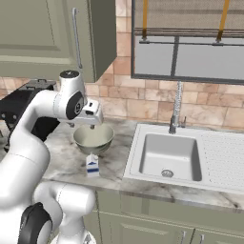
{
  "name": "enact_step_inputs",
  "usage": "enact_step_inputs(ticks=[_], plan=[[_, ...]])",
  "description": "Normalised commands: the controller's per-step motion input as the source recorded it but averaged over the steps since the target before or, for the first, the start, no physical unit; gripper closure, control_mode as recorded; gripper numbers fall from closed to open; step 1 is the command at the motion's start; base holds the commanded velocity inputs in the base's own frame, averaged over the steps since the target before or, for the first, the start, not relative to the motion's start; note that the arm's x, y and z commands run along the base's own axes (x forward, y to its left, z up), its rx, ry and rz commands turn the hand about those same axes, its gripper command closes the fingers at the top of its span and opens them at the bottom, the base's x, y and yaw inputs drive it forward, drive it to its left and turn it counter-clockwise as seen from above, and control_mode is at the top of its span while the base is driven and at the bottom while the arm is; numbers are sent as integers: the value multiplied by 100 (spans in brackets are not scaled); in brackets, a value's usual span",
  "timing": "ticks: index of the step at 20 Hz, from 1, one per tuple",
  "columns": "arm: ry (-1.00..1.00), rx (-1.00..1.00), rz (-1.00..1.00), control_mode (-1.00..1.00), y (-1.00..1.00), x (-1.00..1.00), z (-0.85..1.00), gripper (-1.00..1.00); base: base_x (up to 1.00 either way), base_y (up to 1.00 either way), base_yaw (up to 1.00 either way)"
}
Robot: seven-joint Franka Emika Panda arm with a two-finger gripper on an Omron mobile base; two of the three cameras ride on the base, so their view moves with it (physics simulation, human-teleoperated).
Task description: Gather the eggs and milk located in the vicinity of the sink area and place them right next to the bowl.
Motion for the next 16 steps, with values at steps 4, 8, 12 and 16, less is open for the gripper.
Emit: enact_step_inputs(ticks=[4, 8, 12, 16], plan=[[0, 0, 0, -100, 0, -7, -36, -100, 0, 0, 0], [0, 0, 1, -100, 0, -8, -35, -100, 0, 0, 0], [2, 0, 2, -100, 0, -9, -32, -100, 0, 0, 0], [0, 0, 3, -100, 0, -12, -28, -100, 0, 0, 0]])
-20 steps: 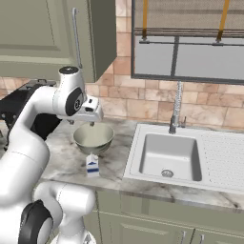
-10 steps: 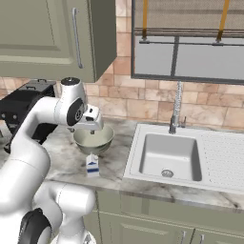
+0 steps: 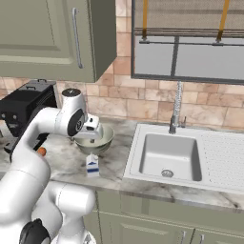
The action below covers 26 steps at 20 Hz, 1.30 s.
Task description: Gather the eggs and milk located in the vicinity of the sink area and place them right next to the bowl.
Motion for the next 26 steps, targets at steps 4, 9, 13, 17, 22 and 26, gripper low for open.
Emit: enact_step_inputs(ticks=[4, 9, 13, 17, 22, 26], plan=[[0, 0, 4, -100, 0, -13, -27, -100, 0, 0, 0], [0, 0, 3, -100, 0, -9, -25, -100, 0, 0, 0], [0, 0, 2, -100, 0, -2, -22, -100, 0, 0, 0], [0, 0, 1, -100, -5, 0, -16, -100, 0, 0, 0], [0, 0, 0, -100, -13, 0, -13, -100, 0, 0, 0], [0, 0, 0, -100, -13, 0, -10, -100, 0, 0, 0]])
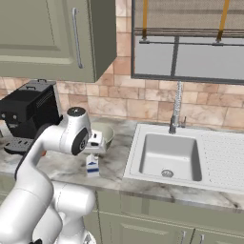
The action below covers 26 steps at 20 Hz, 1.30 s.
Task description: Gather the eggs and milk located in the vicinity of the sink area and place them right next to the bowl.
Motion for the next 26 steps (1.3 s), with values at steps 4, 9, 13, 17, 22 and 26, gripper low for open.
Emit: enact_step_inputs(ticks=[4, 9, 13, 17, 22, 26], plan=[[0, 0, 0, -100, -7, 0, -10, -100, 0, 0, 0], [0, 0, 0, -100, -1, 4, -11, -100, 0, 0, 0], [0, 0, 0, -100, 0, 4, -10, -100, 0, 0, 0], [0, 0, 0, -100, 0, 7, -9, -100, 0, 0, 0], [0, 0, 0, -100, -2, 8, -8, -100, 0, 0, 0], [0, 0, 0, -100, -3, 10, -6, -100, 0, 0, 0]])
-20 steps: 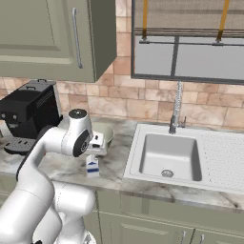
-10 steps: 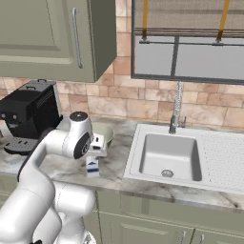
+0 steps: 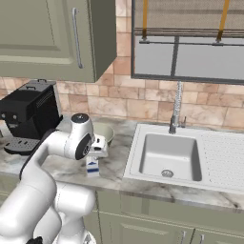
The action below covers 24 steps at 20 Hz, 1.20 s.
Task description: Gather the eggs and milk located in the vicinity of the sink area and place them right next to the bowl.
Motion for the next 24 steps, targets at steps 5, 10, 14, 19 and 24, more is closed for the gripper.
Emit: enact_step_inputs(ticks=[5, 10, 14, 19, 24], plan=[[0, 0, 0, -100, -3, 11, -5, -100, 0, 0, 0], [0, 0, 0, -100, -1, 10, -5, -100, 0, 0, 0], [0, 0, 0, -100, -1, 8, -7, -100, 0, 0, 0], [0, 0, 0, -100, 0, 2, -11, -100, 0, 0, 0], [0, 0, 0, -100, 0, 0, -14, -100, 0, 0, 0]])
